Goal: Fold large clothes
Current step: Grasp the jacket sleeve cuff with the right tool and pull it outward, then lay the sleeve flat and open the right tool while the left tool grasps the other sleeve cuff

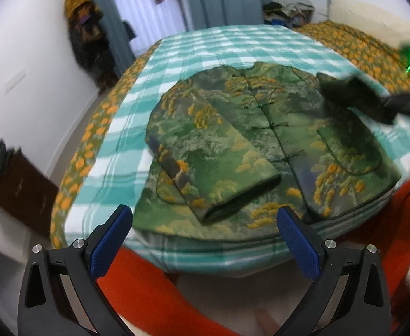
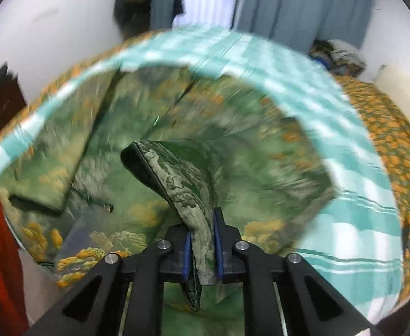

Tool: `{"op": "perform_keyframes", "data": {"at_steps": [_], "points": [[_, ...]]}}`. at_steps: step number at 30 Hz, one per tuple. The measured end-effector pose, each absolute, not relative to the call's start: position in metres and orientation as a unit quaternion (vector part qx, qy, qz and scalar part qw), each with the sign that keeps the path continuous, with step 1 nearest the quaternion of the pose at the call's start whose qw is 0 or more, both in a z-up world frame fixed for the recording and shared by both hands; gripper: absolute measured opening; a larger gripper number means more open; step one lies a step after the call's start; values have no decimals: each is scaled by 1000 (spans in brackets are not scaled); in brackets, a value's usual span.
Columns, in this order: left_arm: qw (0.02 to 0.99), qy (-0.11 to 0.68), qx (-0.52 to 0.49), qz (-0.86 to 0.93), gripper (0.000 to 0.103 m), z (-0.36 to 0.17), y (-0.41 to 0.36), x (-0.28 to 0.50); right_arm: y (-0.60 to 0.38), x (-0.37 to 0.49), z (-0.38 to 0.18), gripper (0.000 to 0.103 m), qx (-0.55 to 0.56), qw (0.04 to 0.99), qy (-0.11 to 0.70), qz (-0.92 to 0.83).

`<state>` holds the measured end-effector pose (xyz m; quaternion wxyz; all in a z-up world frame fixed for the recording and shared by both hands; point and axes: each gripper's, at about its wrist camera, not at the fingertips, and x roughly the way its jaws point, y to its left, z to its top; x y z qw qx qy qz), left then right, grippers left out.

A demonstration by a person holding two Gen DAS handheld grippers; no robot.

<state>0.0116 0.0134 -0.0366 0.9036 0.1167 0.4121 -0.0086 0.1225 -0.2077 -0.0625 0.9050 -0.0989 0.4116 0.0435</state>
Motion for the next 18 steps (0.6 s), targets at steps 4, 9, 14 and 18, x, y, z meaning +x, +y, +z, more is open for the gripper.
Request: {"op": "perform_keyframes", "data": {"at_steps": [4, 9, 14, 18], "points": [[896, 413, 148, -72, 103, -45, 13, 31, -260, 104, -19, 13, -103, 921, 375, -32], [867, 425, 201, -163, 103, -68, 7, 66, -320, 100, 2, 16, -105, 918, 359, -130], [835, 450, 252, -193, 103, -103, -6, 96, -348, 77, 19, 61, -117, 909, 319, -241], [808, 473, 279, -212, 103, -135, -12, 109, -320, 59, 15, 61, -99, 922, 321, -190]]}}
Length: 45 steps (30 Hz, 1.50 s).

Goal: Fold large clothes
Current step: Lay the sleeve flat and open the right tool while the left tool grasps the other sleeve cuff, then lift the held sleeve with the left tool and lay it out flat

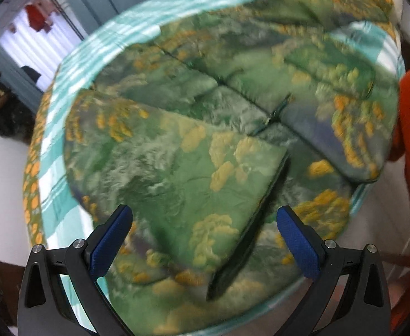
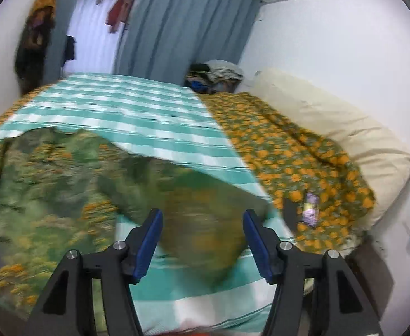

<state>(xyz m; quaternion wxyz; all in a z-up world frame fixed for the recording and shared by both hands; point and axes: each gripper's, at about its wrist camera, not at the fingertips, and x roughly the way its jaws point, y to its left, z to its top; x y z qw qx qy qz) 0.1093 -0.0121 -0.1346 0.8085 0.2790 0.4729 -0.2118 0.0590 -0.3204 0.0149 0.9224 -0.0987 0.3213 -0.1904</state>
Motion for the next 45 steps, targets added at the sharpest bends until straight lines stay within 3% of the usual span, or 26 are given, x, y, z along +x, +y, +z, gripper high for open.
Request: {"op": "perform_keyframes", "data": {"at_steps": [6, 8, 10, 14, 19, 22, 30, 36, 41, 45], "points": [[798, 494, 270, -216, 102, -155, -11, 124, -241, 37, -30, 61, -70, 930, 351, -83], [798, 497, 256, -224, 98, -154, -7, 126, -213, 30, -46, 61, -59, 929, 363, -46], [794, 507, 237, -239, 85, -153, -2, 127, -188, 26, -59, 61, -54, 927, 372, -12], [791, 514, 210, -257, 68, -153, 6, 130, -147, 19, -73, 61, -63, 921, 382, 45], [777, 533, 169, -288, 19, -152, 10, 136, -108, 8, -79, 61, -98, 918, 376, 87], [783, 526, 161, -291, 10, -145, 13, 136, -99, 4, -80, 61, -118, 917, 370, 91], [841, 478, 93, -236, 8, -88, 71, 143, -107, -1, -81, 61, -103, 919, 372, 86], [885, 446, 37, -132, 8, -43, 159, 164, -107, 0, -83, 61, -97, 918, 374, 87], [898, 440, -7, -27, 10, -38, 235, 178, -101, -1, -85, 61, -104, 917, 374, 93], [893, 442, -47, 68, 28, -48, 290, 181, -100, -2, -84, 61, -106, 916, 376, 94]]}}
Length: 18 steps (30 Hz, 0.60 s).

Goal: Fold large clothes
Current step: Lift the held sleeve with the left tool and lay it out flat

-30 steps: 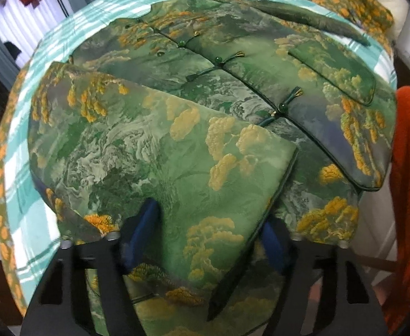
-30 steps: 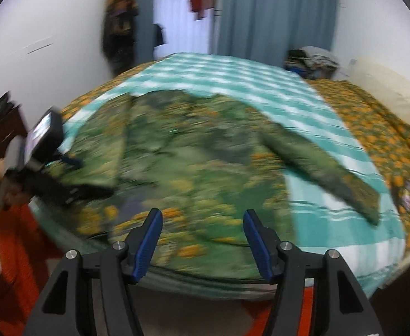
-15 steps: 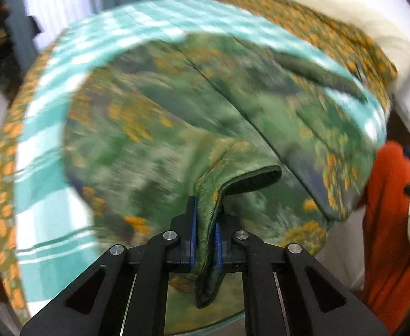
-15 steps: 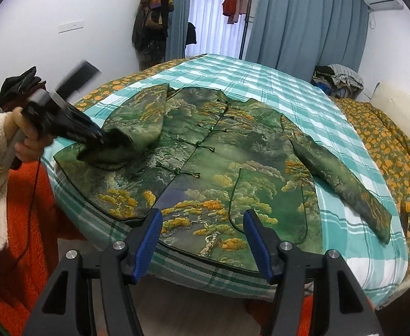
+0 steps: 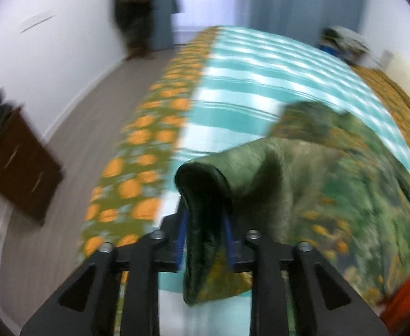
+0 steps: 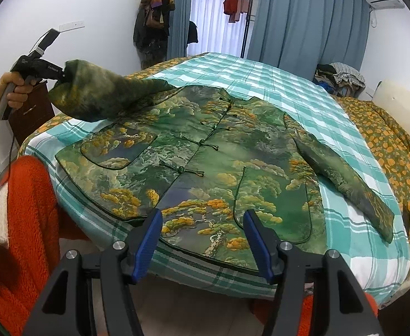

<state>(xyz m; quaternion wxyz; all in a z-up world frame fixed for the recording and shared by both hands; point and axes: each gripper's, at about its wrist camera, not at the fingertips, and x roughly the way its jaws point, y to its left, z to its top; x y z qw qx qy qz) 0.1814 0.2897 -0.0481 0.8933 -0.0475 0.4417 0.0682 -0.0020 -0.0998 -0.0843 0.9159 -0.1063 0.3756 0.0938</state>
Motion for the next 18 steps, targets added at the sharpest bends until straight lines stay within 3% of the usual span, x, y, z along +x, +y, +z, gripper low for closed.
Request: {"op": "perform_keyframes", "data": {"at_steps": [3, 8, 13, 18], "points": [[887, 439, -74, 122, 32, -56, 321, 173, -101, -2, -84, 61, -103, 918, 373, 91], [881, 438, -95, 149, 50, -64, 339, 151, -109, 1, -87, 61, -83, 916, 384, 83], [886, 436, -96, 130, 68, -66, 324, 136, -112, 6, -93, 61, -72, 911, 398, 80], [875, 457, -155, 38, 77, -83, 300, 137, -112, 7, -94, 61, -75, 909, 403, 79]]}}
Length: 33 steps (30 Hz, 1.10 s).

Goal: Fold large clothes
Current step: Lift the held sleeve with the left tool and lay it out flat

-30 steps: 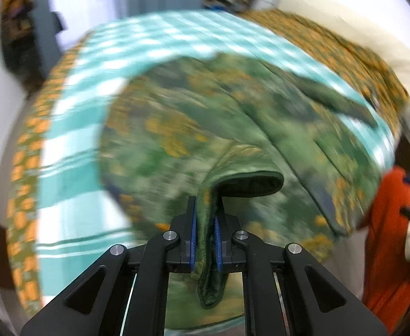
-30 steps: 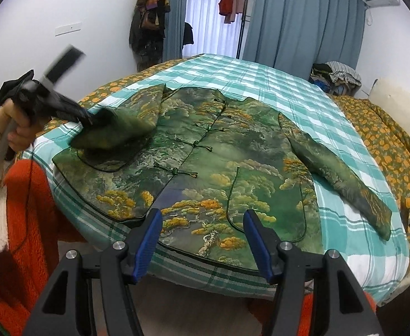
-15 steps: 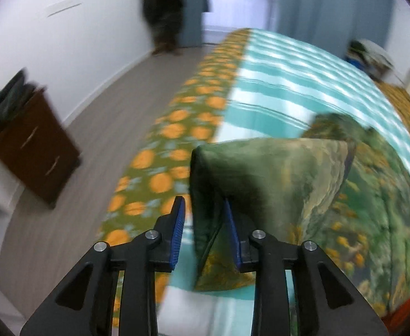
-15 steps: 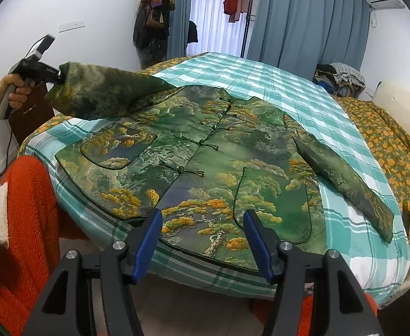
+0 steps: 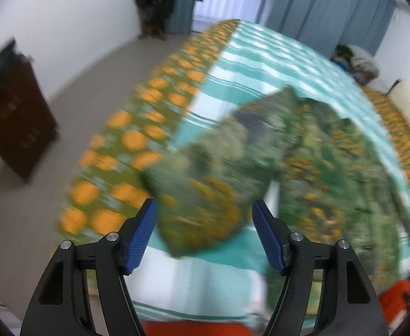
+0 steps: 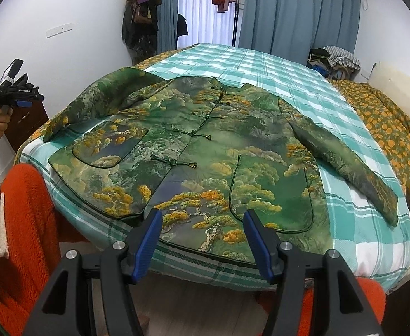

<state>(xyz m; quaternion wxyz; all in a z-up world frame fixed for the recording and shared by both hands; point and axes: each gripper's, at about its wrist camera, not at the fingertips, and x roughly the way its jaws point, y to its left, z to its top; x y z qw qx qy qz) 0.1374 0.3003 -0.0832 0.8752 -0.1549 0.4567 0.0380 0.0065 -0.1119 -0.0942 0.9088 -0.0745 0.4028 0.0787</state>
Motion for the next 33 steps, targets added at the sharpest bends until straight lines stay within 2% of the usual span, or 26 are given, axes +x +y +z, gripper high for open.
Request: {"op": "perform_keyframes", "data": {"at_steps": [1, 4, 12, 15, 17, 18, 20, 21, 23, 26, 29, 30, 31, 32, 33], "points": [[868, 456, -193, 26, 83, -89, 302, 135, -112, 6, -94, 61, -75, 909, 403, 79], [839, 457, -296, 17, 89, -113, 312, 127, -112, 4, -95, 61, -79, 908, 403, 76], [818, 472, -322, 72, 90, -146, 333, 130, -104, 6, -100, 61, -95, 902, 412, 81], [800, 462, -372, 94, 98, -159, 357, 142, -94, 4, -100, 61, -109, 901, 410, 90], [779, 476, -397, 92, 97, -174, 363, 153, -88, 3, -102, 61, -121, 899, 410, 96], [775, 483, -399, 83, 93, -179, 360, 161, -84, 2, -103, 61, -127, 898, 410, 99], [783, 492, -376, 64, 36, -177, 350, 172, -79, 2, -105, 61, -137, 895, 412, 102], [782, 513, -347, 74, 4, -175, 344, 177, -78, 2, -105, 61, -139, 894, 413, 101], [798, 519, -292, 94, 2, -159, 338, 184, -79, 1, -106, 61, -141, 893, 415, 98], [837, 485, -218, 133, 2, -113, 344, 193, -82, 2, -104, 61, -136, 894, 416, 92], [860, 419, -197, 215, 6, -60, 372, 202, -89, 5, -106, 61, -125, 895, 420, 87], [861, 391, -198, 258, 14, -43, 385, 204, -90, 6, -106, 61, -122, 894, 422, 87], [861, 373, -198, 284, 38, -35, 394, 203, -90, 8, -107, 61, -119, 894, 424, 86], [861, 360, -196, 301, 56, -29, 400, 203, -91, 9, -108, 61, -116, 894, 425, 86], [859, 356, -191, 315, 83, -24, 403, 202, -92, 10, -107, 61, -114, 894, 424, 85]]}}
